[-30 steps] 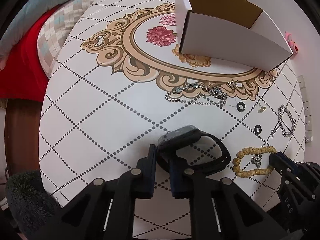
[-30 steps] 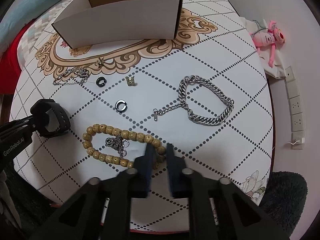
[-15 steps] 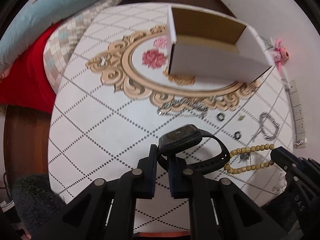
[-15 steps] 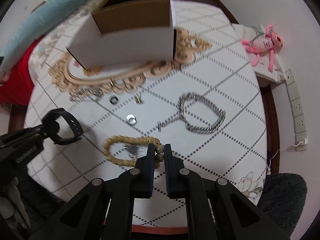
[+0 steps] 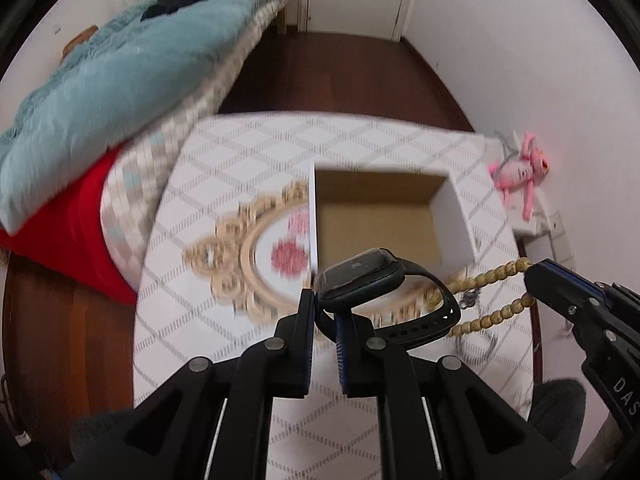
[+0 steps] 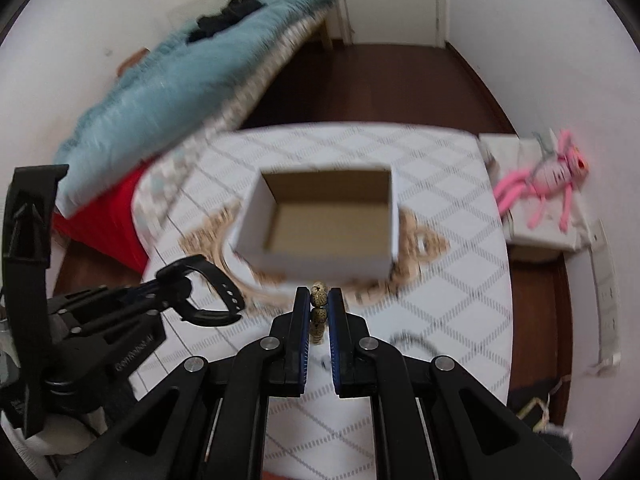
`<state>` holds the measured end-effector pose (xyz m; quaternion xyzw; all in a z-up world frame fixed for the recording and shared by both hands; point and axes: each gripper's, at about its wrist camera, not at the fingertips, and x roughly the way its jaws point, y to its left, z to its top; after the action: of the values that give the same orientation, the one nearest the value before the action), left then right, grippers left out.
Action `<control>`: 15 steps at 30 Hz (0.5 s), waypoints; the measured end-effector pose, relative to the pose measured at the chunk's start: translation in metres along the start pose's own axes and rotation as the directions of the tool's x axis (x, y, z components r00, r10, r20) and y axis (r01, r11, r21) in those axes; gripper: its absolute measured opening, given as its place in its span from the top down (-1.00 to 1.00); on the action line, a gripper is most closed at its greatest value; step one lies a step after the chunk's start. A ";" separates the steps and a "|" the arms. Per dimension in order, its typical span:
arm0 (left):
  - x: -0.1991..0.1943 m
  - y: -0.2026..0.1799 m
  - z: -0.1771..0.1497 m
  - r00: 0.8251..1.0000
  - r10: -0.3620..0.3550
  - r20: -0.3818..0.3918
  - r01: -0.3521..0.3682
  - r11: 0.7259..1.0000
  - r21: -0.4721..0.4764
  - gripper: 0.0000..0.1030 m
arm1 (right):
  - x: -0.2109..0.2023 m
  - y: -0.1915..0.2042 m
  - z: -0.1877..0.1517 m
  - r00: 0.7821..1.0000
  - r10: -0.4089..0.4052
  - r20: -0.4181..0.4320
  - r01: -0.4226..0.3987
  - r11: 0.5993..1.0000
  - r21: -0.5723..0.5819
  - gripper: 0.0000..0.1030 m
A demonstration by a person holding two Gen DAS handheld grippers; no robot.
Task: Organize jewelry
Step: 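Carry the watch into the box with the left tool while the right tool drops the bracelet in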
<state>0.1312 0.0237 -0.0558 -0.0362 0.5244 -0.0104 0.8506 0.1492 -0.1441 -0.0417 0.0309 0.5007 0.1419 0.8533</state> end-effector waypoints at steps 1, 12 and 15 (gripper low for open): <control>0.001 0.001 0.012 1.000 0.005 0.011 -0.005 1.000 0.002 0.87 | 0.001 0.001 0.011 1.000 0.007 0.006 -0.007 1.000 -0.013 0.82; 0.068 0.012 0.082 0.995 -0.029 -0.095 0.029 1.000 -0.002 0.86 | 0.071 -0.017 0.084 0.999 0.004 -0.051 -0.003 1.000 0.019 0.82; 0.092 0.014 0.089 0.984 -0.058 -0.169 0.054 0.998 -0.030 0.80 | 0.094 -0.030 0.089 0.995 0.034 -0.098 -0.029 0.998 0.052 0.82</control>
<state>0.2513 0.0369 -0.0991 -0.0608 0.5938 -0.0308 0.8017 0.2755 -0.1388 -0.0825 0.0532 0.5453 0.1439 0.8241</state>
